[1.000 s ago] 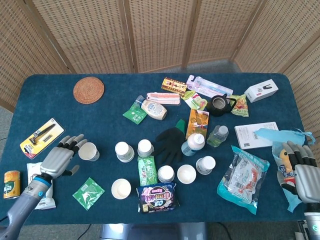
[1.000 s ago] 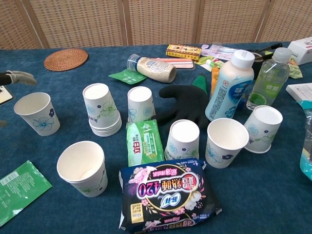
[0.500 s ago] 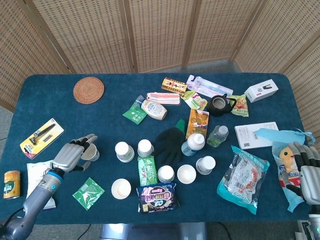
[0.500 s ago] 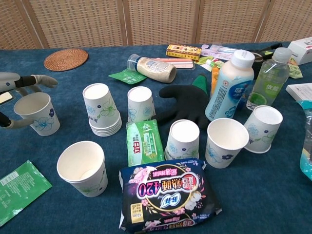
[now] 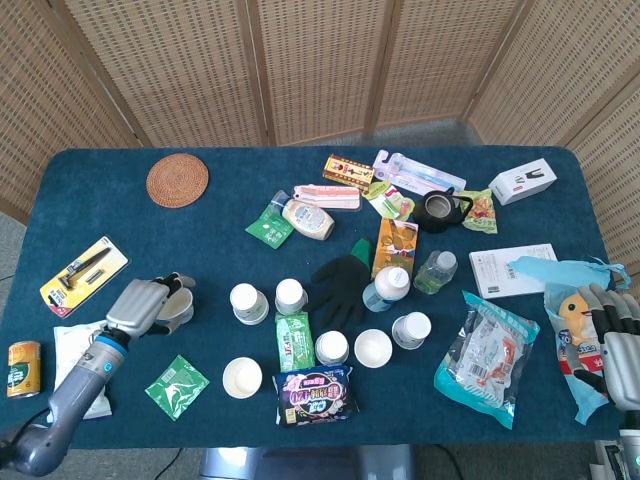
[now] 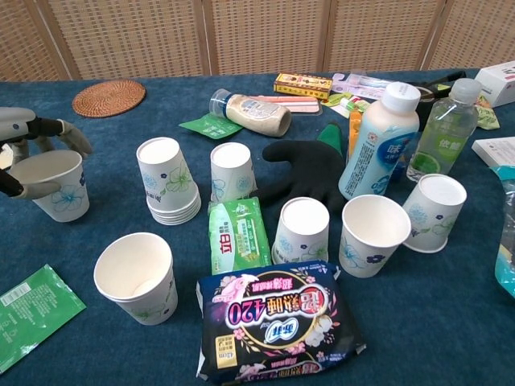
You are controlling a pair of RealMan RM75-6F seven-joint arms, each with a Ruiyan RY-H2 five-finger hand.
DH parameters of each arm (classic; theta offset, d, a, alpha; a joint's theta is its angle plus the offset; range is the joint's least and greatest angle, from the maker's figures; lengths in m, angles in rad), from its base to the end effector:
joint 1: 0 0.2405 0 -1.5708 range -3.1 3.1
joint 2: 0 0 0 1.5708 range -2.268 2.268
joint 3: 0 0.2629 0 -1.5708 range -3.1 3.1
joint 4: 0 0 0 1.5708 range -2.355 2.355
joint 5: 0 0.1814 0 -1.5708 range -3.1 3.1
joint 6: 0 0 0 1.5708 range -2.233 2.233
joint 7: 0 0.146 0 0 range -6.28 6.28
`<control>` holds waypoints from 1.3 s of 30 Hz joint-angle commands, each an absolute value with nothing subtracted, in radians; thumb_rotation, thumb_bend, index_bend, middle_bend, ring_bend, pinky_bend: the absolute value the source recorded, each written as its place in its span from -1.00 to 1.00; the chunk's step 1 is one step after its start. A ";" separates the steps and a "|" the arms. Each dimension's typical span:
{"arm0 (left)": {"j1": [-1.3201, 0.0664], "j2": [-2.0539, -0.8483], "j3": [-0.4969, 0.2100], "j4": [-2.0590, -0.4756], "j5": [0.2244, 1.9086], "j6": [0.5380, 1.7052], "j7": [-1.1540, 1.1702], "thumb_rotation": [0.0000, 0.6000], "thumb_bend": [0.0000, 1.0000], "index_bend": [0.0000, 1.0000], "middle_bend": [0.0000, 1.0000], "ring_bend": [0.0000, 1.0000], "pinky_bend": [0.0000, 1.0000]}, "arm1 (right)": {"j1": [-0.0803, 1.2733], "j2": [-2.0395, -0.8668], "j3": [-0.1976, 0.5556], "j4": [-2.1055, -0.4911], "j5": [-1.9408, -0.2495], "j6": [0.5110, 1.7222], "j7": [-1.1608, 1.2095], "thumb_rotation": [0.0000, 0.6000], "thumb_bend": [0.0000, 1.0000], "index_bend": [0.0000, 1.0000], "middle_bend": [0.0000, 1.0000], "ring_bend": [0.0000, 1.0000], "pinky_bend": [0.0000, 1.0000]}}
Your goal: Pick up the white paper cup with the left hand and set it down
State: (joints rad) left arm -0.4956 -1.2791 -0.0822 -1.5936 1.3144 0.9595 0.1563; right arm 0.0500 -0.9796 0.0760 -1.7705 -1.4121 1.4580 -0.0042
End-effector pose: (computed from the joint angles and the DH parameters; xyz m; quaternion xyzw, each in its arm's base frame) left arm -0.2414 0.2863 0.0784 -0.7366 -0.4177 -0.3144 0.4291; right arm -0.3003 -0.1731 0.2224 0.5605 -0.4205 0.3710 0.6094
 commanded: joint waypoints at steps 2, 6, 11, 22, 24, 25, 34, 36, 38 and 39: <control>-0.540 -1.176 -0.078 -1.646 1.310 0.904 0.244 1.00 -0.12 -0.51 -0.41 -0.17 0.14 | 0.054 -0.982 0.078 -1.767 -1.411 1.453 -0.002 1.00 -0.02 -1.00 -1.00 -1.00 -1.00; -0.585 -1.113 -0.073 -1.684 1.275 0.844 0.337 1.00 -0.11 -0.50 -0.41 -0.17 0.14 | 0.059 -0.988 0.078 -1.759 -1.410 1.441 0.004 1.00 -0.03 -1.00 -1.00 -1.00 -1.00; -0.651 -1.078 -0.055 -1.710 1.219 0.762 0.464 1.00 -0.11 -0.46 -0.41 -0.17 0.12 | 0.061 -0.991 0.079 -1.751 -1.409 1.435 0.012 1.00 -0.02 -1.00 -1.00 -1.00 -1.00; -0.794 -1.104 0.000 -1.723 1.034 0.670 0.715 1.00 -0.11 -0.44 -0.43 -0.19 0.06 | 0.056 -0.989 0.079 -1.742 -1.407 1.439 0.030 1.00 -0.02 -1.00 -1.00 -1.00 -1.00; -0.826 -1.104 0.017 -1.739 0.984 0.663 0.763 1.00 -0.11 -0.44 -0.44 -0.19 0.06 | 0.054 -0.988 0.079 -1.741 -1.409 1.441 0.035 1.00 -0.03 -1.00 -1.00 -1.00 -1.00; -0.843 -1.102 0.028 -1.746 0.959 0.657 0.789 1.00 -0.10 -0.43 -0.44 -0.20 0.06 | 0.054 -0.989 0.079 -1.740 -1.409 1.442 0.036 1.00 -0.03 -1.00 -1.00 -1.00 -1.00; -0.975 -1.151 0.130 -1.787 0.720 0.708 0.959 1.00 -0.10 -0.82 -0.79 -0.59 -0.11 | 0.048 -0.988 0.075 -1.730 -1.413 1.443 0.062 1.00 -0.02 -1.00 -1.00 -1.00 -1.00; -0.978 -1.171 0.135 -1.792 0.707 0.753 0.961 1.00 -0.10 -0.99 -0.97 -0.86 -0.25 | 0.045 -0.987 0.074 -1.729 -1.417 1.448 0.067 1.00 -0.02 -1.00 -1.00 -1.00 -1.00; -0.955 -1.194 0.118 -1.786 0.751 0.816 0.926 1.00 -0.10 -1.00 -1.00 -0.97 -0.36 | 0.043 -0.985 0.073 -1.730 -1.422 1.451 0.073 1.00 -0.02 -1.00 -1.00 -1.00 -1.00; -0.940 -1.202 0.110 -1.779 0.784 0.840 0.901 1.00 -0.10 -1.00 -1.00 -1.00 -0.41 | 0.042 -0.984 0.072 -1.730 -1.424 1.452 0.075 1.00 -0.02 -1.00 -1.00 -1.00 -1.00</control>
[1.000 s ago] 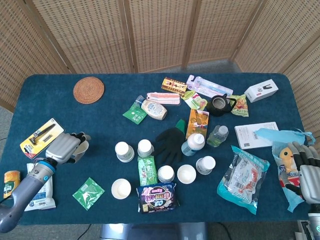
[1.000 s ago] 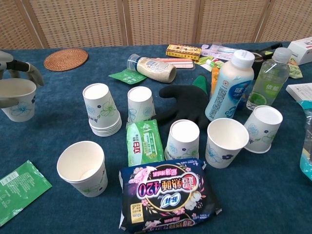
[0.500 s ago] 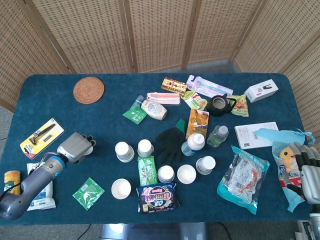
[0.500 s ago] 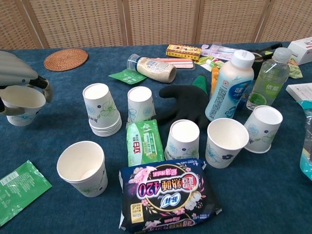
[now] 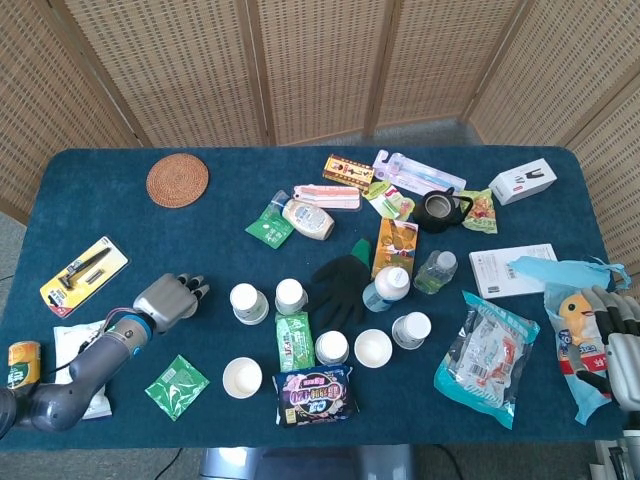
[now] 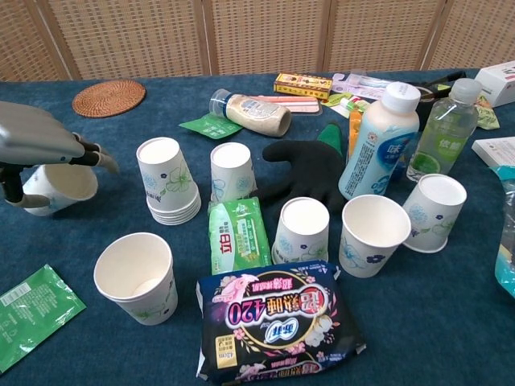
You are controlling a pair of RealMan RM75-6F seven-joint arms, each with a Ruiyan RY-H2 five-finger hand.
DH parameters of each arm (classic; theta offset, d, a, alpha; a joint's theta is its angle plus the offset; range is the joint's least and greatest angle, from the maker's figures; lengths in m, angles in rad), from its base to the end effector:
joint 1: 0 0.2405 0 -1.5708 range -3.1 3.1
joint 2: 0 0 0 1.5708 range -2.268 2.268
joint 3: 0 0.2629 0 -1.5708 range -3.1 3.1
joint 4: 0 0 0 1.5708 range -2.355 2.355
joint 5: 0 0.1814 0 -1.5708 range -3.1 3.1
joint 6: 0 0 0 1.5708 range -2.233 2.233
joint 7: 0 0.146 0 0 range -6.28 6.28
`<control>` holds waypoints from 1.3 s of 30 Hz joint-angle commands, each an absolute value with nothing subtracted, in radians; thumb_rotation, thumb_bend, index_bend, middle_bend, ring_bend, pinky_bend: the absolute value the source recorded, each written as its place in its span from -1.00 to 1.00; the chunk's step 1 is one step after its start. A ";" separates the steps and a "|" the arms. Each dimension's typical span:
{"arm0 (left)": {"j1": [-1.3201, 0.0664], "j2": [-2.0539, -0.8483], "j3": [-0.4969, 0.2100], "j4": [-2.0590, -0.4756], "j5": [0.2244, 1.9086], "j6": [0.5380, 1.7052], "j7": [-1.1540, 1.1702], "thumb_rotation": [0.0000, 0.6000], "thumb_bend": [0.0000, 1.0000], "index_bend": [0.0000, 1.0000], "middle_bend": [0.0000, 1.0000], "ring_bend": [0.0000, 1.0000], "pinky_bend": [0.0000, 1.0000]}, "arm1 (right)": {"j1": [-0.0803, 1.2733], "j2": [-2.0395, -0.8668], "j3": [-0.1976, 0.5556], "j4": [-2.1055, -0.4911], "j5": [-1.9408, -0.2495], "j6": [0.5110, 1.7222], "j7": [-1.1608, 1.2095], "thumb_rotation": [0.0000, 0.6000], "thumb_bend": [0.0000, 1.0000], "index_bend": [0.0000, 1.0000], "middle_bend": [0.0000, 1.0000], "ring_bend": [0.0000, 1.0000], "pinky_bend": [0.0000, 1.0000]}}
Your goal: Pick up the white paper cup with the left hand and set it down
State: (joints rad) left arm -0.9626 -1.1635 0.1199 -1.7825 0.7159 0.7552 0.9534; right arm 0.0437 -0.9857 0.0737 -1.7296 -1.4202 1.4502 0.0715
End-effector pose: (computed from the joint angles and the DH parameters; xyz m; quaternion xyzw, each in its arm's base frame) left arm -0.1892 0.3236 0.0718 -0.8864 -0.2077 -0.0425 0.4115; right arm -0.3079 -0.1712 0.2228 0.5523 -0.4343 0.3806 0.6012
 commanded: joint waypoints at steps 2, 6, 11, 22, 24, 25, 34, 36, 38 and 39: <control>-0.906 -1.209 0.093 -1.765 0.864 0.880 0.828 1.00 -0.10 -1.00 -1.00 -1.00 -0.48 | 0.042 -0.981 0.070 -1.732 -1.432 1.453 0.080 1.00 -0.02 -1.00 -1.00 -1.00 -1.00; -0.857 -1.189 0.078 -1.748 0.985 0.923 0.706 1.00 -0.10 -1.00 -1.00 -1.00 -0.75 | 0.039 -0.980 0.069 -1.733 -1.436 1.457 0.082 1.00 -0.02 -1.00 -1.00 -1.00 -1.00; -0.784 -1.137 0.072 -1.748 1.098 0.946 0.493 1.00 -0.11 -1.00 -1.00 -1.00 -0.74 | 0.039 -0.982 0.069 -1.733 -1.435 1.458 0.080 1.00 -0.02 -1.00 -1.00 -1.00 -1.00; -0.660 -1.067 0.096 -1.685 1.164 0.898 0.159 1.00 -0.11 -1.00 -1.00 -0.98 -0.58 | 0.054 -0.985 0.076 -1.752 -1.424 1.437 0.043 1.00 -0.02 -1.00 -1.00 -1.00 -1.00; -0.650 -1.067 0.100 -1.671 1.167 0.872 0.118 1.00 -0.11 -1.00 -1.00 -0.98 -0.58 | 0.059 -0.987 0.077 -1.758 -1.421 1.431 0.033 1.00 -0.02 -1.00 -1.00 -1.00 -1.00; -0.647 -1.067 0.101 -1.667 1.169 0.860 0.103 1.00 -0.11 -1.00 -1.00 -0.98 -0.58 | 0.060 -0.987 0.077 -1.760 -1.420 1.428 0.028 1.00 -0.02 -1.00 -1.00 -1.00 -1.00; -0.638 -1.099 0.096 -1.622 1.180 0.794 0.074 1.00 -0.11 -0.96 -1.00 -0.98 -0.61 | 0.063 -0.991 0.076 -1.771 -1.411 1.423 0.009 1.00 -0.02 -1.00 -1.00 -1.00 -1.00; -0.640 -1.106 0.091 -1.619 1.176 0.785 0.081 1.00 -0.11 -0.95 -1.00 -0.98 -0.62 | 0.060 -0.991 0.076 -1.770 -1.409 1.426 0.011 1.00 -0.01 -1.00 -1.00 -1.00 -1.00; -0.643 -1.112 0.087 -1.618 1.170 0.777 0.091 1.00 -0.11 -0.94 -1.00 -0.98 -0.62 | 0.058 -0.990 0.076 -1.768 -1.407 1.428 0.014 1.00 -0.01 -1.00 -1.00 -1.00 -1.00; -0.645 -1.114 0.085 -1.618 1.167 0.773 0.096 1.00 -0.11 -0.94 -1.00 -0.98 -0.62 | 0.057 -0.990 0.076 -1.767 -1.406 1.429 0.016 1.00 -0.01 -1.00 -1.00 -1.00 -1.00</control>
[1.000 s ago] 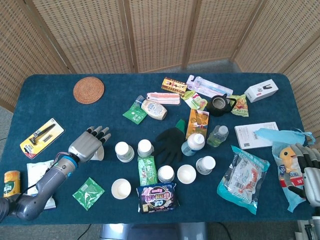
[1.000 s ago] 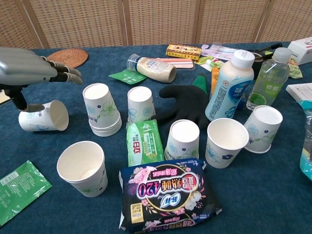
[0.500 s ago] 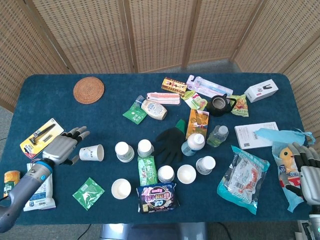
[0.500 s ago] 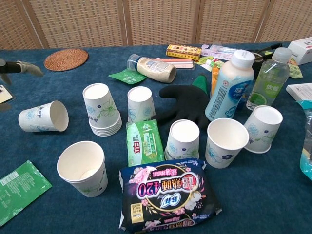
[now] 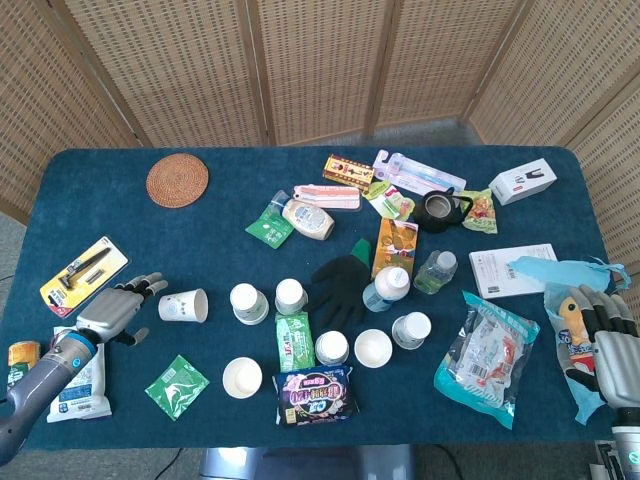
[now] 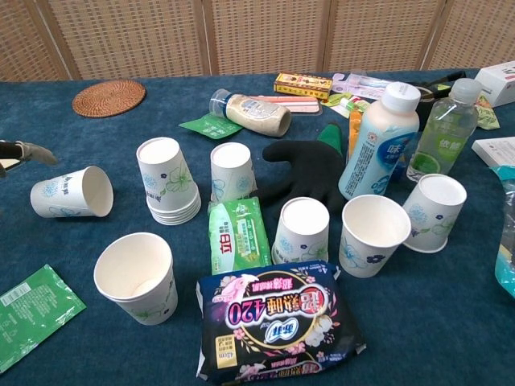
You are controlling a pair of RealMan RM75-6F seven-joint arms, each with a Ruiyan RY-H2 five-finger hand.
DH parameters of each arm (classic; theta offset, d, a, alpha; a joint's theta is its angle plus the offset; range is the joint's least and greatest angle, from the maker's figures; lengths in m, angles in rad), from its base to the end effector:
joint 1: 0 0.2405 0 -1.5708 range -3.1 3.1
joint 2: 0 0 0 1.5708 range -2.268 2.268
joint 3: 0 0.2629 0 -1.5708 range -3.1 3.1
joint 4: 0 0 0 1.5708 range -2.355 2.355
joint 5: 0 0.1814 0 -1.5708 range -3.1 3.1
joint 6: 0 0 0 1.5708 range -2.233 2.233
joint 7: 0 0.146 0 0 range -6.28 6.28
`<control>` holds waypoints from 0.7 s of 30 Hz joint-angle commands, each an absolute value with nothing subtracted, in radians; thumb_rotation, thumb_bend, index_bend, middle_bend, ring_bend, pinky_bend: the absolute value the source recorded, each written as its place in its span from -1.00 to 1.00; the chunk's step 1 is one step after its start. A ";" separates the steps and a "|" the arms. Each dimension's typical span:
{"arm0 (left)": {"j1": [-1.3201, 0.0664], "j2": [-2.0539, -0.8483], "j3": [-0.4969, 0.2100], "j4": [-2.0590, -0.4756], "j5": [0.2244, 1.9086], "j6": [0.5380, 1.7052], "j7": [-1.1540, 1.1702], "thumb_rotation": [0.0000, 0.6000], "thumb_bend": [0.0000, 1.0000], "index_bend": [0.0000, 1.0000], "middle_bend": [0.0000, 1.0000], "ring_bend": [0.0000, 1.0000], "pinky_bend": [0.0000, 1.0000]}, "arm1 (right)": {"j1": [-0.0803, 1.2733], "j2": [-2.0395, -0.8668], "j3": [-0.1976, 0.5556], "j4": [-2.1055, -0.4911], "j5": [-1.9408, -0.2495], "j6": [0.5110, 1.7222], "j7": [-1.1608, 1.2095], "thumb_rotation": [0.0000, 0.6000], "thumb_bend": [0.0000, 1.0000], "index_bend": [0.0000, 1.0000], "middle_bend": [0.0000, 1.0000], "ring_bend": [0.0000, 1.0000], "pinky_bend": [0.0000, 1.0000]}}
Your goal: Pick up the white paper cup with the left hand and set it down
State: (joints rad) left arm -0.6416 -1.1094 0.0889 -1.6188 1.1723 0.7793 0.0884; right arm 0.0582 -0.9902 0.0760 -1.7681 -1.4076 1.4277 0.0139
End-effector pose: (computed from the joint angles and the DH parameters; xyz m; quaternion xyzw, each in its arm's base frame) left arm -0.2711 0.2883 0.1058 -0.7633 -0.4613 -0.1837 0.4133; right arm -0.3013 -0.1754 0.2155 0.5610 -0.4360 0.3718 0.5974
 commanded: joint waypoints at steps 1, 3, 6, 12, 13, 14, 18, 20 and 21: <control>-0.646 -1.117 0.082 -1.618 1.165 0.770 0.100 1.00 -0.11 -0.94 -1.00 -0.98 -0.62 | 0.056 -0.989 0.075 -1.766 -1.406 1.429 0.017 1.00 -0.01 -1.00 -1.00 -1.00 -1.00; -0.649 -1.122 0.077 -1.618 1.157 0.764 0.111 1.00 -0.11 -0.94 -1.00 -0.98 -0.62 | 0.055 -0.989 0.074 -1.765 -1.409 1.431 0.021 1.00 -0.01 -1.00 -1.00 -1.00 -1.00; -0.654 -1.130 0.072 -1.620 1.143 0.756 0.127 1.00 -0.11 -0.93 -1.00 -0.98 -0.62 | 0.051 -0.988 0.073 -1.761 -1.411 1.436 0.028 1.00 -0.01 -1.00 -1.00 -1.00 -1.00; -0.656 -1.143 0.064 -1.619 1.118 0.749 0.151 1.00 -0.11 -0.88 -1.00 -0.98 -0.62 | 0.046 -0.986 0.072 -1.754 -1.413 1.441 0.043 1.00 -0.01 -1.00 -1.00 -1.00 -1.00; -0.656 -1.145 0.063 -1.619 1.115 0.748 0.153 1.00 -0.11 -0.86 -1.00 -0.98 -0.61 | 0.046 -0.986 0.072 -1.752 -1.413 1.441 0.046 1.00 -0.01 -1.00 -1.00 -1.00 -1.00; -0.656 -1.146 0.062 -1.619 1.113 0.748 0.156 1.00 -0.11 -0.85 -1.00 -0.97 -0.61 | 0.045 -0.986 0.071 -1.751 -1.413 1.441 0.047 1.00 -0.01 -1.00 -1.00 -1.00 -1.00; -0.654 -1.149 0.057 -1.620 1.106 0.753 0.165 1.00 -0.11 -0.81 -1.00 -0.96 -0.61 | 0.044 -0.987 0.071 -1.748 -1.415 1.442 0.051 1.00 -0.01 -1.00 -1.00 -1.00 -1.00; -0.653 -1.151 0.055 -1.620 1.101 0.755 0.172 1.00 -0.11 -0.81 -1.00 -0.96 -0.60 | 0.044 -0.988 0.070 -1.747 -1.417 1.442 0.051 1.00 -0.01 -1.00 -1.00 -1.00 -1.00; -0.652 -1.153 0.055 -1.620 1.099 0.756 0.175 1.00 -0.11 -0.81 -1.00 -0.96 -0.60 | 0.044 -0.988 0.070 -1.747 -1.417 1.442 0.052 1.00 -0.01 -1.00 -1.00 -1.00 -1.00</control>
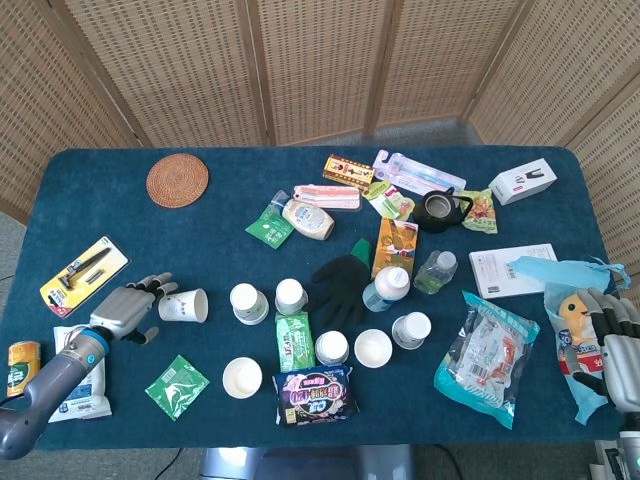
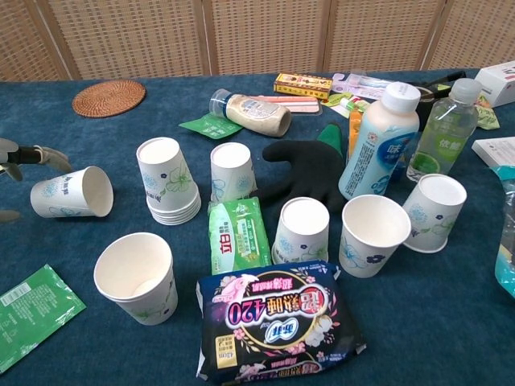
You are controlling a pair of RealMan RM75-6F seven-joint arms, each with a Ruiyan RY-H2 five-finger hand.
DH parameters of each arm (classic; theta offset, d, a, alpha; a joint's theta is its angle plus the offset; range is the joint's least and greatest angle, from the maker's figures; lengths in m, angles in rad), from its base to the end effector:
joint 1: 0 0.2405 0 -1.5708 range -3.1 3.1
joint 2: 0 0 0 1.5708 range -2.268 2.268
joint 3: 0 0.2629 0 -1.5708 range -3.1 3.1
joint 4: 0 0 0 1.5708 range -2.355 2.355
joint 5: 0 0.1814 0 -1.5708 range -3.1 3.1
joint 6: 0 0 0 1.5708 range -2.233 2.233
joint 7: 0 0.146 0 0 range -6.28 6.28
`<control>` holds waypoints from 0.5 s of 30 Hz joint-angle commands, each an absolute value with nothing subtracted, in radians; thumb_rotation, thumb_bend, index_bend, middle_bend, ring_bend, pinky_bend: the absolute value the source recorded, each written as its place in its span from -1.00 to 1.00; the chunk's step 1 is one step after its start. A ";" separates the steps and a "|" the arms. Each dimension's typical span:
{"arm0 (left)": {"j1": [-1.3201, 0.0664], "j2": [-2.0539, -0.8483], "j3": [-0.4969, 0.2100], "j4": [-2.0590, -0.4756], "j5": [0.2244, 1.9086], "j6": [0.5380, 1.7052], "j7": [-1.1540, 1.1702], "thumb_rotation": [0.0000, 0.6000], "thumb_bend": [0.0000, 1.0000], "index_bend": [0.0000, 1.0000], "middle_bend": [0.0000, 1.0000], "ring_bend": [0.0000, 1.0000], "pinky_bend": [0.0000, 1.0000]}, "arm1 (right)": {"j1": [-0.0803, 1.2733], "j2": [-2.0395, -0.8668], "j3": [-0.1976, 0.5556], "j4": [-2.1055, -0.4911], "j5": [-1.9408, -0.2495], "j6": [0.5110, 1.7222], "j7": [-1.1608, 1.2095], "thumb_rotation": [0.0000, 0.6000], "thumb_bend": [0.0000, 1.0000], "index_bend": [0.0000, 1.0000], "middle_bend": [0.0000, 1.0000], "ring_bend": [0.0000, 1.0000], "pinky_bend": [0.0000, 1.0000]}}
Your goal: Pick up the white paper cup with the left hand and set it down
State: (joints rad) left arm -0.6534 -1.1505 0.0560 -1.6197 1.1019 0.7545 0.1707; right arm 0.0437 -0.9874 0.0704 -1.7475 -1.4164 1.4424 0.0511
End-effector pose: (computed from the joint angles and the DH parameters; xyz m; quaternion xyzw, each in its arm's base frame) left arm -0.2641 0.2940 0.0919 -0.7657 -0.4606 -0.1796 0.4115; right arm -0.3060 -0.1704 0.2192 0.5543 -0.4387 0.3758 0.5992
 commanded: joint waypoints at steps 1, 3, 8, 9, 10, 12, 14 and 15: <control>-0.652 -1.154 0.055 -1.620 1.097 0.756 0.178 1.00 -0.11 -0.81 -1.00 -0.95 -0.60 | 0.045 -0.988 0.070 -1.747 -1.418 1.441 0.053 1.00 -0.01 -1.00 -1.00 -1.00 -1.00; -0.653 -1.157 0.054 -1.620 1.091 0.756 0.186 1.00 -0.11 -0.81 -1.00 -0.95 -0.59 | 0.046 -0.990 0.071 -1.744 -1.416 1.438 0.054 1.00 -0.01 -1.00 -1.00 -1.00 -1.00; -0.653 -1.170 0.052 -1.622 1.071 0.762 0.212 1.00 -0.11 -0.81 -1.00 -0.93 -0.58 | 0.051 -0.993 0.071 -1.735 -1.416 1.426 0.070 1.00 -0.01 -1.00 -1.00 -1.00 -1.00; -0.653 -1.172 0.050 -1.623 1.066 0.765 0.216 1.00 -0.11 -0.80 -1.00 -0.92 -0.58 | 0.052 -0.992 0.072 -1.733 -1.416 1.426 0.075 1.00 -0.01 -1.00 -1.00 -1.00 -1.00; -0.654 -1.175 0.048 -1.622 1.061 0.768 0.221 1.00 -0.11 -0.79 -1.00 -0.92 -0.57 | 0.052 -0.992 0.072 -1.732 -1.417 1.426 0.079 1.00 -0.01 -1.00 -1.00 -1.00 -1.00; -0.655 -1.178 0.045 -1.624 1.049 0.773 0.232 1.00 -0.11 -0.77 -1.00 -0.90 -0.56 | 0.052 -0.990 0.073 -1.727 -1.418 1.426 0.089 1.00 -0.01 -1.00 -1.00 -1.00 -1.00; -0.655 -1.185 0.042 -1.624 1.038 0.782 0.245 1.00 -0.11 -0.72 -0.99 -0.88 -0.55 | 0.051 -0.990 0.073 -1.722 -1.420 1.427 0.098 1.00 -0.01 -1.00 -1.00 -1.00 -1.00; -0.655 -1.188 0.040 -1.625 1.030 0.785 0.250 1.00 -0.11 -0.70 -0.99 -0.86 -0.55 | 0.050 -0.990 0.073 -1.718 -1.420 1.427 0.102 1.00 -0.01 -1.00 -1.00 -1.00 -1.00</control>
